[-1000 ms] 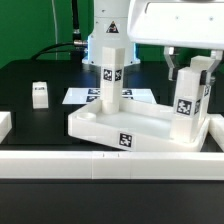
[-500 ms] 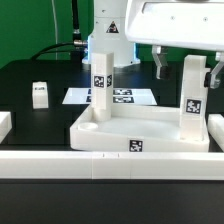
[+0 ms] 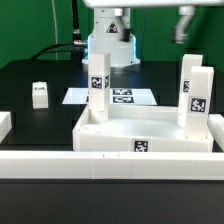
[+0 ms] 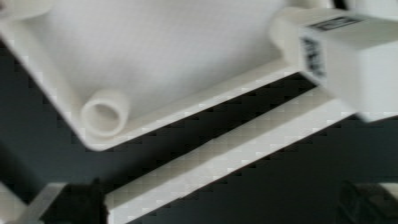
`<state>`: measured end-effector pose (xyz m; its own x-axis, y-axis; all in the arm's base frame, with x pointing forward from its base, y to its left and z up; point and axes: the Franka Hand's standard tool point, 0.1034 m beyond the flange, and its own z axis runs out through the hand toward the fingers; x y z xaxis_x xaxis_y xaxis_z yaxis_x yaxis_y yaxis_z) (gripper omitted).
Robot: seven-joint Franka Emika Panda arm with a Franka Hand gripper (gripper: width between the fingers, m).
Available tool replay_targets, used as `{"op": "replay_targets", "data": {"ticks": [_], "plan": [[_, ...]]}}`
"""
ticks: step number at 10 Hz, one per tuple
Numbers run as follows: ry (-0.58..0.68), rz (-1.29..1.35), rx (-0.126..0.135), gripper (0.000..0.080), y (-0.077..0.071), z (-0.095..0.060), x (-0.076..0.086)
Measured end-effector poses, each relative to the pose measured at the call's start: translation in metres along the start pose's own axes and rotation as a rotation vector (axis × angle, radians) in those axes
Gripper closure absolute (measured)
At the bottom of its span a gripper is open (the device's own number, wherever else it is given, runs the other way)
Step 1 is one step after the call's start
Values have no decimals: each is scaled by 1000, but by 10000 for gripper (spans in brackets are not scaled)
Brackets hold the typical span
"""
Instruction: Assemble desk
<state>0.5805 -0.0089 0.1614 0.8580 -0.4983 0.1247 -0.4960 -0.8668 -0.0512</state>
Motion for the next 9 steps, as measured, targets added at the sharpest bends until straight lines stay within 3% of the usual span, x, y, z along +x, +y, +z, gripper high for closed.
{"op": "replay_targets", "data": {"ticks": [1, 6, 7, 9], "plan": [[3, -2, -13, 150, 16, 5, 7], [0, -23, -16, 150, 15, 7, 5], [12, -173, -24, 150, 38, 13, 4], [6, -268, -50, 150, 99, 21, 8]]}}
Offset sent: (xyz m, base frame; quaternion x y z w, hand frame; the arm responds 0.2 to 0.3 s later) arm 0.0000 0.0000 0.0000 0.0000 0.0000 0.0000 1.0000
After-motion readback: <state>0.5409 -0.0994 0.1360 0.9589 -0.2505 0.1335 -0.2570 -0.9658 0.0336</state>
